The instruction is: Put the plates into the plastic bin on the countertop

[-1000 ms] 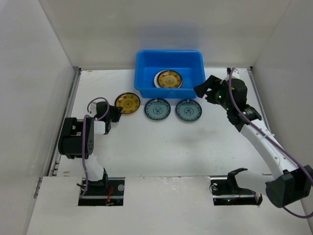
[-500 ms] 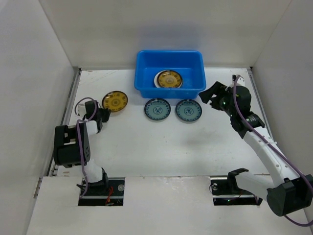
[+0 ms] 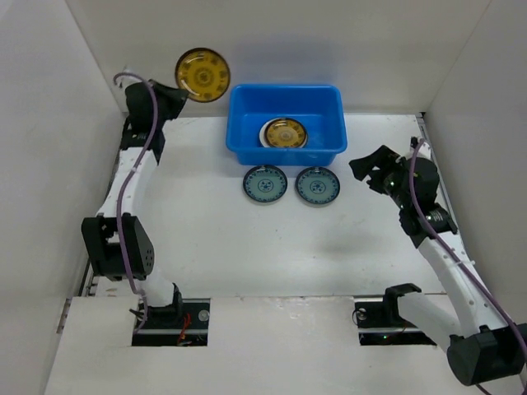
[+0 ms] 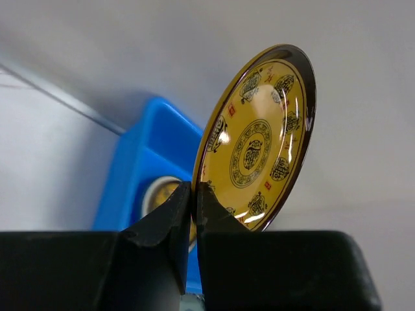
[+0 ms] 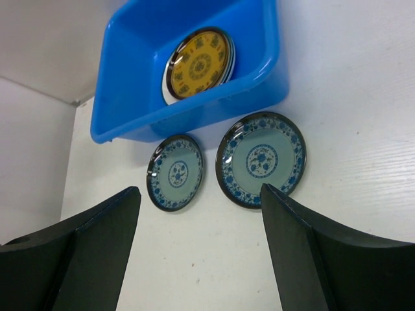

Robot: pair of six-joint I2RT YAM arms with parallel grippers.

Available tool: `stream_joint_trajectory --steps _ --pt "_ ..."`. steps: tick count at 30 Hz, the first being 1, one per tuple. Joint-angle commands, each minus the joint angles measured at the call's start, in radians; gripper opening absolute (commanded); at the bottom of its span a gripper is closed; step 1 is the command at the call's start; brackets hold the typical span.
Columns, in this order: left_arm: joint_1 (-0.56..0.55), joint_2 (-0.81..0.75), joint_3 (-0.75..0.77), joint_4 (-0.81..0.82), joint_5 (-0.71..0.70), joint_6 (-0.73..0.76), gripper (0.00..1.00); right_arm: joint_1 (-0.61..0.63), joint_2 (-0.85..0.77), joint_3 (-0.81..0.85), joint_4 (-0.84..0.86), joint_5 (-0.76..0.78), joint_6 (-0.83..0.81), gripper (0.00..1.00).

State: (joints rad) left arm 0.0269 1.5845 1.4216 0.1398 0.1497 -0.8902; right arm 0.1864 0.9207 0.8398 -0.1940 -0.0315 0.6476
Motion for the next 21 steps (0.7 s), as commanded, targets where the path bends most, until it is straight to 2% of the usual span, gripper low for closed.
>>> stream_joint_trajectory --steps 1,9,21 --pt "-0.112 0.101 0.111 -0.054 0.125 0.105 0.01 -0.032 -0.065 -0.022 0.004 -0.011 0.001 0.8" --pt "-0.304 0.325 0.305 -0.034 0.128 0.256 0.02 -0.08 -0.235 -0.085 -0.114 -0.034 0.02 0.8" --pt "-0.396 0.646 0.554 -0.02 0.074 0.361 0.03 -0.08 -0.408 -0.169 -0.246 -0.044 0.072 0.8"
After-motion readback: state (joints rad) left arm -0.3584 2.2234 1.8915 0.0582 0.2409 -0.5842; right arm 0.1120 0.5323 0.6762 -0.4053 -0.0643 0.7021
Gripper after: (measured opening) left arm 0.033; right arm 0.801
